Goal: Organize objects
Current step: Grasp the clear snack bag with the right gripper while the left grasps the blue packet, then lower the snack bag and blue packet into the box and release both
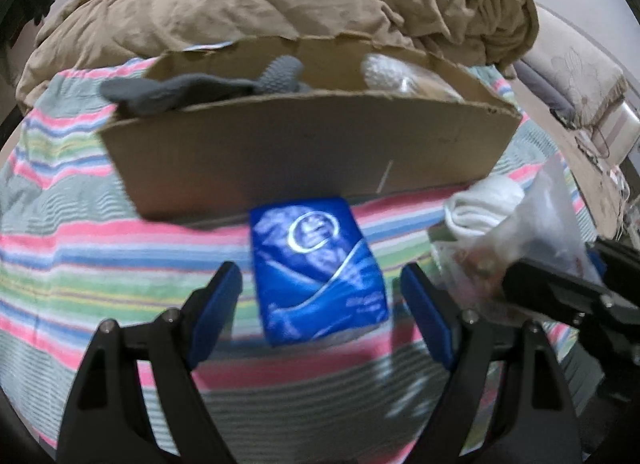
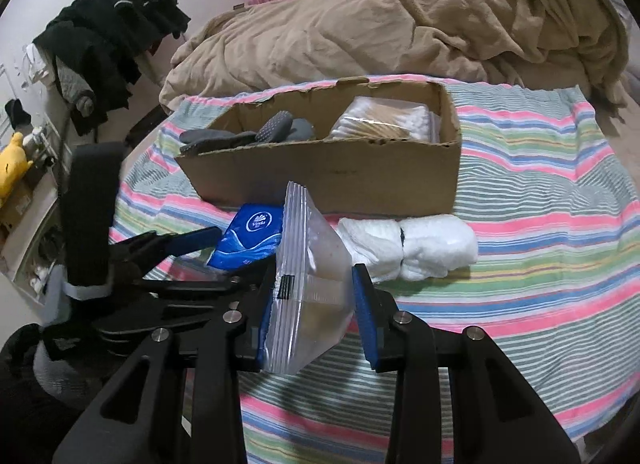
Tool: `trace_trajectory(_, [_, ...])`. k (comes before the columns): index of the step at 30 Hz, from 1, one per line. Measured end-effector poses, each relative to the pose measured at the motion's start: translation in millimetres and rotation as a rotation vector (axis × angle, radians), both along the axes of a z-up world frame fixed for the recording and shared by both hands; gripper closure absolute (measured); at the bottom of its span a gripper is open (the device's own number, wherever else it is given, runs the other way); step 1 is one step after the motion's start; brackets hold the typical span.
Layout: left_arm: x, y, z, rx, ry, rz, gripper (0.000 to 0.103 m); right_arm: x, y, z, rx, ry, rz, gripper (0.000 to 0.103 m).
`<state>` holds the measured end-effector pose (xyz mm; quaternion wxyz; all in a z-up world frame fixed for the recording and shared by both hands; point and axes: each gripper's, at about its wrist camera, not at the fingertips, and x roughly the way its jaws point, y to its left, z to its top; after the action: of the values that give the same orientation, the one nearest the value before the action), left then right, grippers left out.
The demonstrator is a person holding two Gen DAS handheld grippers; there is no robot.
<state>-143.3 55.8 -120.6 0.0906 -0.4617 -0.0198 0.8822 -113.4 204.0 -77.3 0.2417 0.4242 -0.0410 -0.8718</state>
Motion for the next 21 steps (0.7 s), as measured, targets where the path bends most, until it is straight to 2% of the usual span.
trace_trajectory(1, [-2, 3, -1, -0.009, 0.004, -0.006, 0.024, -1, 1, 0, -0.007, -0.003, -0.003, 0.066])
trace_trajectory(2, [-2, 5, -3, -0.017, 0.007, -0.011, 0.033, -2, 3, 0, -0.018, -0.006, -0.004, 0.066])
trace_trajectory(5, [-1, 4, -4, -0.02, 0.009, -0.014, 0.042, -1, 5, 5, -0.027, 0.003, -0.003, 0.066])
trace_trajectory(14, [20, -21, 15, 0.027, 0.039, 0.019, 0.047, 4, 5, 32, -0.06, 0.048, 0.007, 0.066])
trace_trajectory(21, [39, -45, 54, 0.064, 0.101, 0.04, 0.047, 4, -1, 66, -0.07, 0.115, 0.012, 0.066])
